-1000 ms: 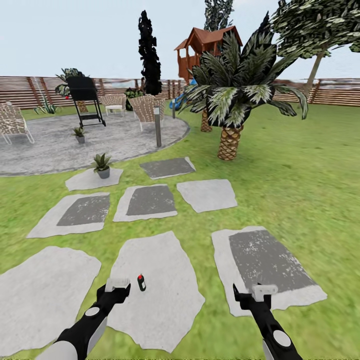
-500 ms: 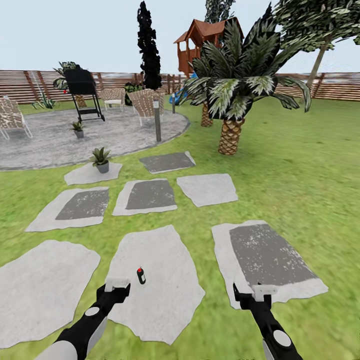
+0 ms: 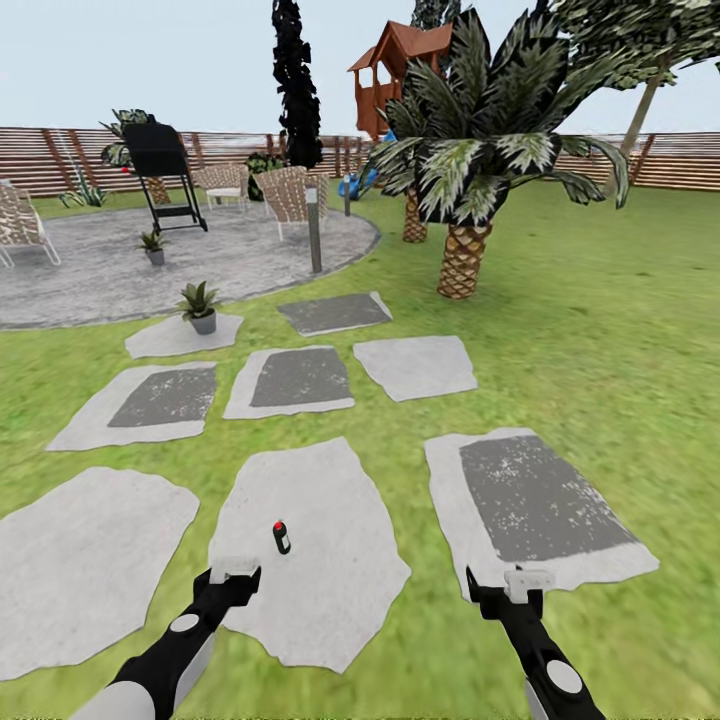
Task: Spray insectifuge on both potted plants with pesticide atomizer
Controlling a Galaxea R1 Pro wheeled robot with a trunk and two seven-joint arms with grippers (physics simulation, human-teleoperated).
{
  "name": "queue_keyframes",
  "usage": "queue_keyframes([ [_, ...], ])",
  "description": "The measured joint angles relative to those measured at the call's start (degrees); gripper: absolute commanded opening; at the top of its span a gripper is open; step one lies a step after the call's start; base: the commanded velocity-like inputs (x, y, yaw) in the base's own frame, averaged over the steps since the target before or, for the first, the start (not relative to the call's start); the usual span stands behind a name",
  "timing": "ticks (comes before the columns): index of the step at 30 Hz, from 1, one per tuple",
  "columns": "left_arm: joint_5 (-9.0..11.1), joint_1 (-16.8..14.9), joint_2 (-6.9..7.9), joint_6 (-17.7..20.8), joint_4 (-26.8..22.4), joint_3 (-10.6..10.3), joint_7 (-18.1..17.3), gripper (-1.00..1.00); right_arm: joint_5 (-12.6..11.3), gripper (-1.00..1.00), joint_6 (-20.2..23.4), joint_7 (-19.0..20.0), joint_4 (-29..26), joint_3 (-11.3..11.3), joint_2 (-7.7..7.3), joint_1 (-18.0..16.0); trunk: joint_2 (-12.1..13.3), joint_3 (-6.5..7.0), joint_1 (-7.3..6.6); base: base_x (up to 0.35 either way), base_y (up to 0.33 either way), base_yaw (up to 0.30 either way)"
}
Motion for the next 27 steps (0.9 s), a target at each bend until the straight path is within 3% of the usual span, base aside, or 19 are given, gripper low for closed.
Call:
queue_keyframes([
  [18,0.0,0.0,-0.01,0.0,0.0,0.0,0.0,1.00,0.0,1.00,0.0,0.0,-0.1,0.0,0.00,0.0,-7.2,-4.87,3.95,0.000,0.000,0.000],
  [27,0.0,0.0,-0.10,-0.1,0.0,-0.1,0.0,1.00,0.0,1.00,0.0,0.0,0.1,0.1,0.00,0.0,-7.4,-7.68,4.19,0.000,0.000,0.000],
])
